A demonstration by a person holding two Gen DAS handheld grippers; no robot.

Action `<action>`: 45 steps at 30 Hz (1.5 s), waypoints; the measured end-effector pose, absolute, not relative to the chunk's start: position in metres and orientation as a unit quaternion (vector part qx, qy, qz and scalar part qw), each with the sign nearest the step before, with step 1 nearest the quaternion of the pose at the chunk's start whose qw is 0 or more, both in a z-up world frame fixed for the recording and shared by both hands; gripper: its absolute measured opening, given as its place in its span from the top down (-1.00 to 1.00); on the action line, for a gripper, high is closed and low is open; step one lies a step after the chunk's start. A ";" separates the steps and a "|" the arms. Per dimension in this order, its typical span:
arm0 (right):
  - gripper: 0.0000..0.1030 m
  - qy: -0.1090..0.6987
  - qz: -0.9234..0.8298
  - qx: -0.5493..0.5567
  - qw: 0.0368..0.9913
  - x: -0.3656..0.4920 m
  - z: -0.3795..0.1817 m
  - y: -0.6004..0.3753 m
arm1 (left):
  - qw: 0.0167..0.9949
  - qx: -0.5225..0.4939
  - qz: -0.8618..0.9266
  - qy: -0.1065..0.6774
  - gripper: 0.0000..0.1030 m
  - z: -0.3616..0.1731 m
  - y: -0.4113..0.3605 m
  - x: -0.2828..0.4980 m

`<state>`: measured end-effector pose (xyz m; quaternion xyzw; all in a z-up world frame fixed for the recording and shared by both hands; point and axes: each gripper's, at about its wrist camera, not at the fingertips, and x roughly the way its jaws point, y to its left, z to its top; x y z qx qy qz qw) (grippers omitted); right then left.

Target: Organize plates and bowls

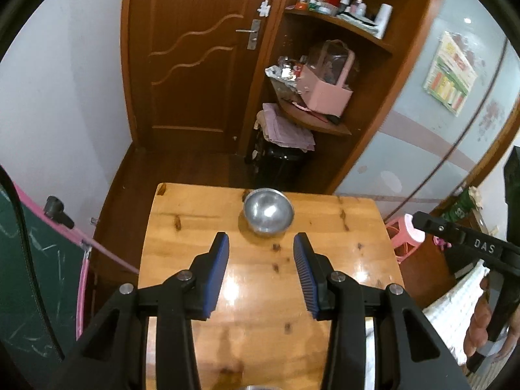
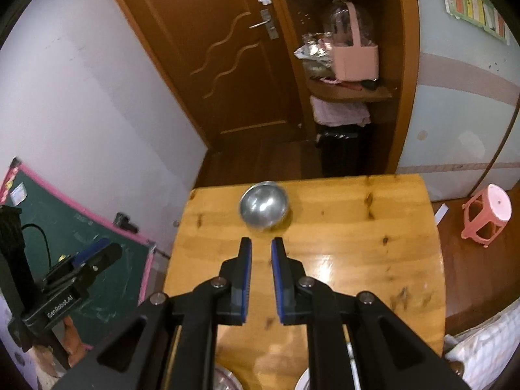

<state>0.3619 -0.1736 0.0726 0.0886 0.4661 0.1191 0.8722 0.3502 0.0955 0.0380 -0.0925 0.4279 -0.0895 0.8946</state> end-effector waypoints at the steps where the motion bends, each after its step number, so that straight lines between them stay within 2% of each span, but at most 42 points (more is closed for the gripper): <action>1: 0.77 0.471 0.116 0.091 0.870 0.376 0.068 -0.174 | 0.893 -0.100 -0.085 0.430 0.23 0.033 0.094 0.367; 5: 0.77 0.493 0.118 0.109 0.855 0.417 0.038 -0.176 | 0.887 -0.125 -0.069 0.438 0.23 0.003 0.089 0.412; 10: 0.77 0.532 0.110 0.134 0.829 0.463 -0.024 -0.175 | 0.865 -0.141 -0.039 0.479 0.23 -0.071 0.079 0.467; 18: 0.77 0.572 0.122 0.180 0.791 0.504 -0.106 -0.163 | 0.826 -0.223 -0.033 0.516 0.23 -0.162 0.084 0.501; 29: 0.77 0.591 0.118 0.147 0.785 0.533 -0.148 -0.131 | 0.798 -0.299 -0.070 0.519 0.23 -0.211 0.079 0.519; 37: 0.76 0.600 0.109 0.131 0.781 0.538 -0.162 -0.122 | 0.799 -0.293 -0.066 0.521 0.22 -0.222 0.070 0.526; 39: 0.76 0.599 0.111 0.130 0.782 0.537 -0.163 -0.121 | 0.800 -0.293 -0.063 0.521 0.34 -0.224 0.069 0.526; 42: 0.77 0.601 0.104 0.136 0.781 0.532 -0.162 -0.126 | 0.799 -0.288 -0.061 0.525 0.76 -0.223 0.070 0.525; 45: 0.78 0.602 0.114 0.149 0.776 0.527 -0.160 -0.131 | 0.799 -0.260 -0.062 0.539 0.79 -0.221 0.066 0.520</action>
